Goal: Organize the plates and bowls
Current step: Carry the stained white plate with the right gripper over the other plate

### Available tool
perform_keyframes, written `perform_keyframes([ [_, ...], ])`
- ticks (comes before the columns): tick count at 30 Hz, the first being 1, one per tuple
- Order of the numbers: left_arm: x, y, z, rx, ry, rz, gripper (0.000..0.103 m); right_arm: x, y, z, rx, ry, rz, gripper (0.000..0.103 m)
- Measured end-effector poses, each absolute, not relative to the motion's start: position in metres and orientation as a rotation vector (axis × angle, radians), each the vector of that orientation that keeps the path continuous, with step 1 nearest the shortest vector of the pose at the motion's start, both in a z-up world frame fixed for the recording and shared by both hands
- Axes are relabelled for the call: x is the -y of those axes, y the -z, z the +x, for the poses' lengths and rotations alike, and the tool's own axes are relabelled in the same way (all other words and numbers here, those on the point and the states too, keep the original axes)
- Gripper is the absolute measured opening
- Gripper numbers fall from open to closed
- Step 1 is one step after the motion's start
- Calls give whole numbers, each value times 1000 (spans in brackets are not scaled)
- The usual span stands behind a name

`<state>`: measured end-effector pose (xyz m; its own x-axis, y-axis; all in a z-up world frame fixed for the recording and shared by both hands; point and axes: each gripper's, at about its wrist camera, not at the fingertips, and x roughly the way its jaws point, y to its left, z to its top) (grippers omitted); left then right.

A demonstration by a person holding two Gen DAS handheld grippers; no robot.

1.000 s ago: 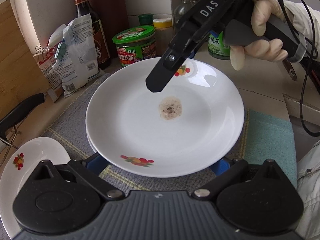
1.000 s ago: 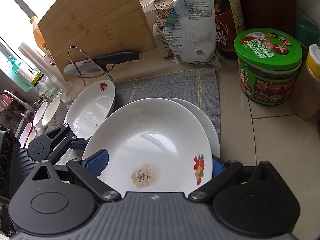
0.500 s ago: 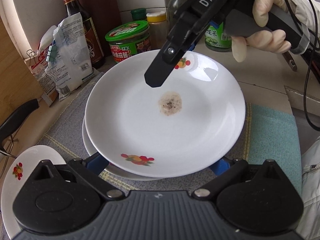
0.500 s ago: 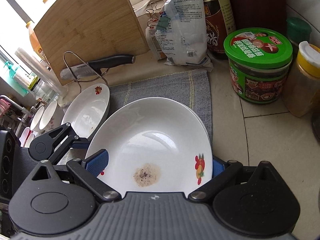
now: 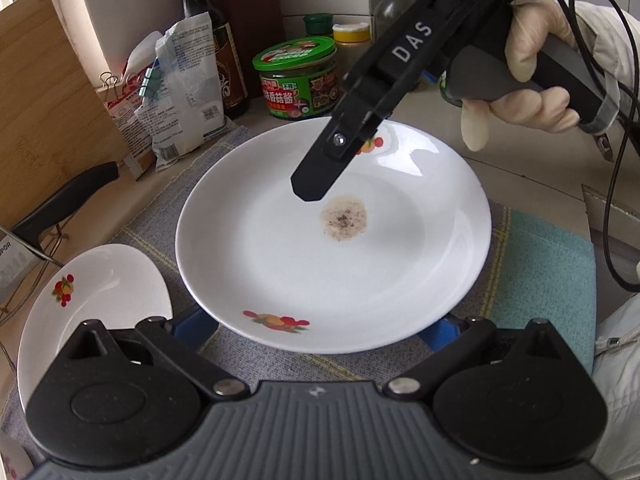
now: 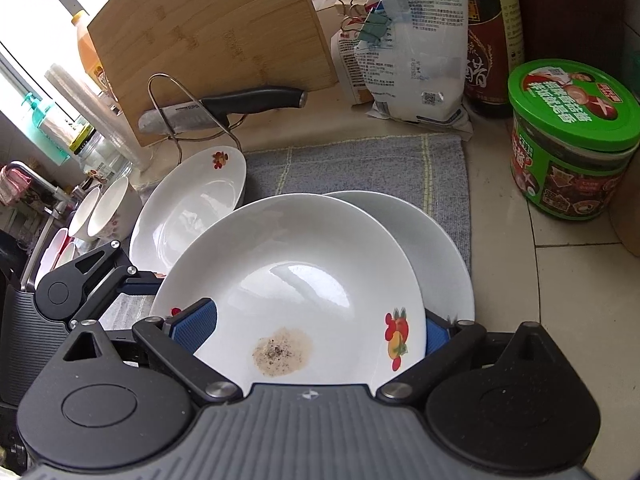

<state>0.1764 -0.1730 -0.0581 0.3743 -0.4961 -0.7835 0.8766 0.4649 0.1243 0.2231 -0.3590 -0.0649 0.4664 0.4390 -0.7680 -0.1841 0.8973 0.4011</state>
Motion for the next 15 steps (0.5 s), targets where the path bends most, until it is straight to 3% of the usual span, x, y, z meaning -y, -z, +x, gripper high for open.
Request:
perform_keyframes([
  [15, 186, 64, 183, -784, 922, 642, 101, 357, 82, 236, -1076, -375, 247, 103],
])
